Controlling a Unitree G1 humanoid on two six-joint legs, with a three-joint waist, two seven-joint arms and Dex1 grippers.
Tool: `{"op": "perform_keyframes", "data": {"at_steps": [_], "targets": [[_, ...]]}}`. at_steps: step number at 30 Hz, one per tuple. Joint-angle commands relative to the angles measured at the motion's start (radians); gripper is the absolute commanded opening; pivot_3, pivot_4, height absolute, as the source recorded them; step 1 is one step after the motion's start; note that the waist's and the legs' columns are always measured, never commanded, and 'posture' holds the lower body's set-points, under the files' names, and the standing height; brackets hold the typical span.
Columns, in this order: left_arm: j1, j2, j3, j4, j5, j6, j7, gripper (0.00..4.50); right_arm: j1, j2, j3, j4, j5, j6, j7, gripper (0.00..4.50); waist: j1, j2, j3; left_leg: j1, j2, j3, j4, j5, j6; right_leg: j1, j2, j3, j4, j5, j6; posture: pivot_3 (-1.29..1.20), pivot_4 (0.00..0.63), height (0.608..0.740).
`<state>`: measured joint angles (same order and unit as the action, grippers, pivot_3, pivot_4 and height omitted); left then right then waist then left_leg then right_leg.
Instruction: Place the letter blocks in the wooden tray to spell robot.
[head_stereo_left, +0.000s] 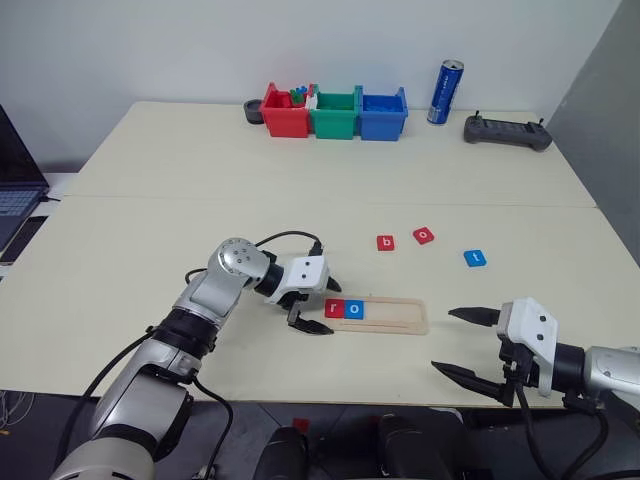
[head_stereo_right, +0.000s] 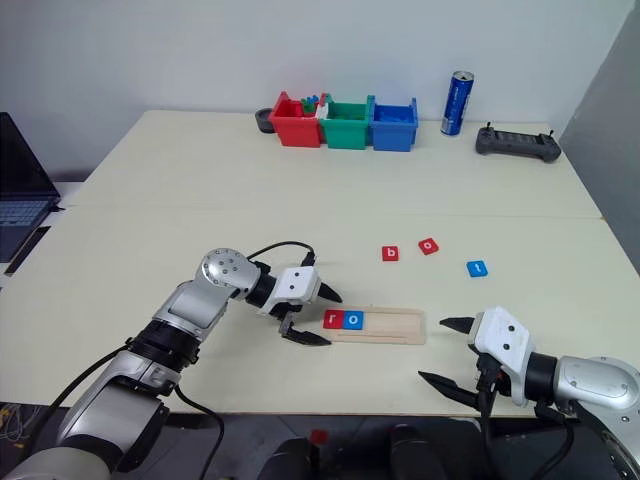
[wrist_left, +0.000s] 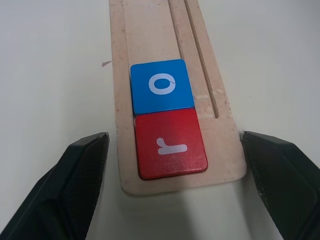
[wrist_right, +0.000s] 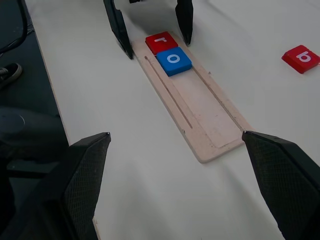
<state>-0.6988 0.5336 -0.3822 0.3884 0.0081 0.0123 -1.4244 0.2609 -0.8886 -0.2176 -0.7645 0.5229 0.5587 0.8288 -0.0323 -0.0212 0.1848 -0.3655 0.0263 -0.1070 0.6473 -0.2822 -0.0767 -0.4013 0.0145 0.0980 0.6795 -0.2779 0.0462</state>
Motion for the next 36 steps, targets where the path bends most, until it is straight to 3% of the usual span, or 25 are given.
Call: {"op": "perform_keyframes", "data": {"at_steps": [1,9,14,25,36], "targets": [[0.015,0.036,0.063,-0.06,-0.039,0.017,0.017,4.48,-0.037,-0.003,-0.028,-0.004,0.037,0.01,0.008,4.5,-0.002,0.0,0.0,0.0,0.0,0.0,0.0,0.0,0.0,0.0,0.0,0.0,0.0,0.0,0.0,0.0,0.15,0.74],[0.127,0.13,0.218,-0.257,-0.163,0.202,0.09,4.48,-0.139,0.053,-0.03,0.014,0.109,0.068,-0.067,4.5,-0.006,0.0,0.0,-0.001,0.001,0.0,0.0,0.0,0.0,-0.001,0.0,0.0,0.0,0.0,-0.001,0.0,0.15,0.74],[0.248,0.182,0.325,-0.413,-0.262,0.338,0.141,4.48,-0.252,0.088,0.044,0.08,0.031,0.214,-0.249,4.5,-0.008,0.0,0.0,-0.001,0.001,0.0,0.0,0.0,0.0,-0.002,0.0,0.0,0.001,0.001,-0.001,0.0,0.15,0.74],[0.431,0.205,0.456,-0.543,-0.339,0.37,0.28,4.48,-0.492,0.148,0.081,0.252,-0.002,0.423,-0.399,4.5,-0.006,0.0,0.001,-0.002,0.001,0.0,-0.001,0.0,0.0,-0.003,0.0,0.0,0.0,0.002,-0.003,0.0,0.15,0.74],[0.47,0.198,0.472,-0.537,-0.363,0.324,0.324,4.48,-0.577,0.133,0.096,0.3,-0.041,0.475,-0.408,4.5,-0.008,0.0,0.001,-0.002,0.002,0.0,-0.001,0.0,0.0,-0.003,0.0,0.0,0.0,0.002,-0.004,0.0,0.15,0.74]]}}
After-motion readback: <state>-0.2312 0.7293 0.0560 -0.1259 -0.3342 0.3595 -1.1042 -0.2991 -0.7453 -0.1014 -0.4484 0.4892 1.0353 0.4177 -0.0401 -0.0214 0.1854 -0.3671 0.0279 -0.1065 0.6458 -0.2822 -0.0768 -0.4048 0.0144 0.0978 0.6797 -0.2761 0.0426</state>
